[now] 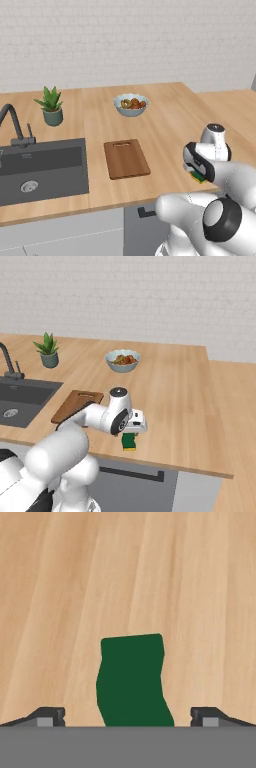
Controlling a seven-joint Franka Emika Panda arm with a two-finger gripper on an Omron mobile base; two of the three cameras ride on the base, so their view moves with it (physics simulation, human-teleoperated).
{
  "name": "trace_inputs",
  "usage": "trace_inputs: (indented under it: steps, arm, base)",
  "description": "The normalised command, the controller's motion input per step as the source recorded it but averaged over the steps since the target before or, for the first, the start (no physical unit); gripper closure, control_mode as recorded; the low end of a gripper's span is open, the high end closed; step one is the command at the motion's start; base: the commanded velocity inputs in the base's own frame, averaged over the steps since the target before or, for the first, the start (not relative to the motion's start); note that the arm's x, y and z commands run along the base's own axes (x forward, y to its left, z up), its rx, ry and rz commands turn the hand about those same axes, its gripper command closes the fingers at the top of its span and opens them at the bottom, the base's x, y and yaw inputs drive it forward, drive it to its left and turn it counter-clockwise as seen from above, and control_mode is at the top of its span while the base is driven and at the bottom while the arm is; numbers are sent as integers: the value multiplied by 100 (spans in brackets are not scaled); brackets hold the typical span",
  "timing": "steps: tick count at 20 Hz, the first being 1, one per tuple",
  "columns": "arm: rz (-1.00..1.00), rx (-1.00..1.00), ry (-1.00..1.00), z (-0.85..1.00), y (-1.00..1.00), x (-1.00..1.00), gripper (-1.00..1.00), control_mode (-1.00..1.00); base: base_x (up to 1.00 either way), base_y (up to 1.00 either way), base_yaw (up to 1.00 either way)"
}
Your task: Pick up the sponge from the counter and clean the cutting board by briefly scrubbing or pressing down on the cutting board. Once finished, release the sponge.
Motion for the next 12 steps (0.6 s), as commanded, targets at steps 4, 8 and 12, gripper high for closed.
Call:
trace_inputs:
  steps: [4,8,12]
  arm:
    - [0,0,2,-24,-15,8,-100,-100]
    - [0,0,4,-27,-6,11,-100,-100]
    - [0,0,3,-28,0,5,-100,-100]
  base:
    - [0,0,0]
    - [0,0,0]
    - [0,0,0]
